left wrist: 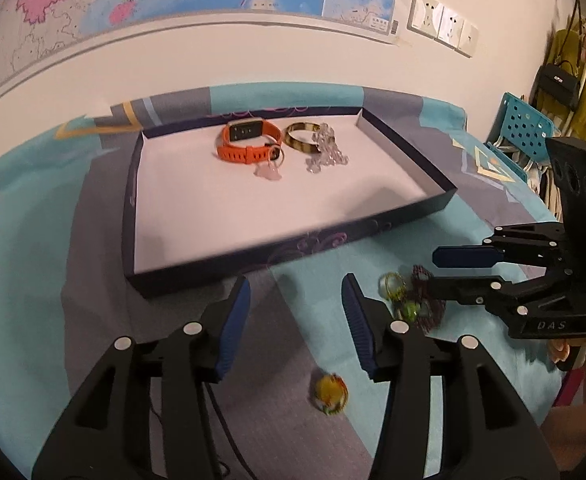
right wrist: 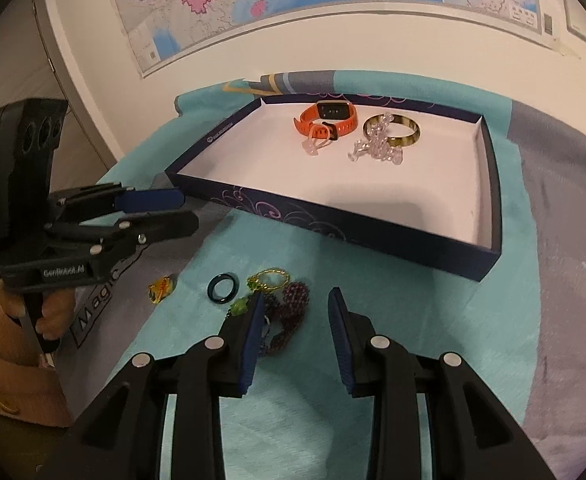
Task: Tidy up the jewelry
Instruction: 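Open both tools to drop the bracelets in the box and withdraw, then reach the right tool to the dark maroon beaded bracelet and grasp it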
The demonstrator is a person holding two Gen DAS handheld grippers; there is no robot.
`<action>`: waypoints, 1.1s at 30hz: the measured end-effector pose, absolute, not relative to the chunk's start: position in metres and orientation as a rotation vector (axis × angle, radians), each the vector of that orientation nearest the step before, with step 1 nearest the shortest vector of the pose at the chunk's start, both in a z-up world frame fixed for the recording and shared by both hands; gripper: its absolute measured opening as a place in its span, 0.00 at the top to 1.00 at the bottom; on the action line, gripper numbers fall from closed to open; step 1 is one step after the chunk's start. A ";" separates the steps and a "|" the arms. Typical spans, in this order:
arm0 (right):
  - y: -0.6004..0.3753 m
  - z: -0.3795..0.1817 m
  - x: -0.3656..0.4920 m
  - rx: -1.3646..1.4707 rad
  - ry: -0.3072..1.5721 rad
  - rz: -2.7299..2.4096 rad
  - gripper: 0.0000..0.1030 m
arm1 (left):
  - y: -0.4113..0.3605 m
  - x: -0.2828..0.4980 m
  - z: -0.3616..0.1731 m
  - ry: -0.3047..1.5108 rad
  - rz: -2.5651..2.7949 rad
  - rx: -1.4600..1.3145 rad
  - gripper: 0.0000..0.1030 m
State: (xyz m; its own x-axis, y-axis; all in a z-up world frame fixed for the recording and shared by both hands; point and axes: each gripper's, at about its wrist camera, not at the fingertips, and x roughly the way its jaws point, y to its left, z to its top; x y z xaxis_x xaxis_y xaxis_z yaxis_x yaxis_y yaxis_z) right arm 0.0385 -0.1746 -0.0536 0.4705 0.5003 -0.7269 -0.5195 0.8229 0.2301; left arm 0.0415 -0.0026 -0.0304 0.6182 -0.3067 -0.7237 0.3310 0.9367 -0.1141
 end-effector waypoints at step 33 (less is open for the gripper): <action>-0.171 -0.052 0.044 0.064 0.886 0.612 0.84 | 0.005 0.017 -0.041 0.850 -0.388 0.015 0.48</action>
State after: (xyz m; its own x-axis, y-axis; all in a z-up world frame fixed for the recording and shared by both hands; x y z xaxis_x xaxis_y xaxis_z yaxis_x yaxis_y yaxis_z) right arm 0.0442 -0.1710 -0.0516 0.4743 0.5254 -0.7064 -0.4743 0.8285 0.2977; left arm 0.0168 0.0050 -0.0412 0.5943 -0.3284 -0.7341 0.3402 0.9298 -0.1406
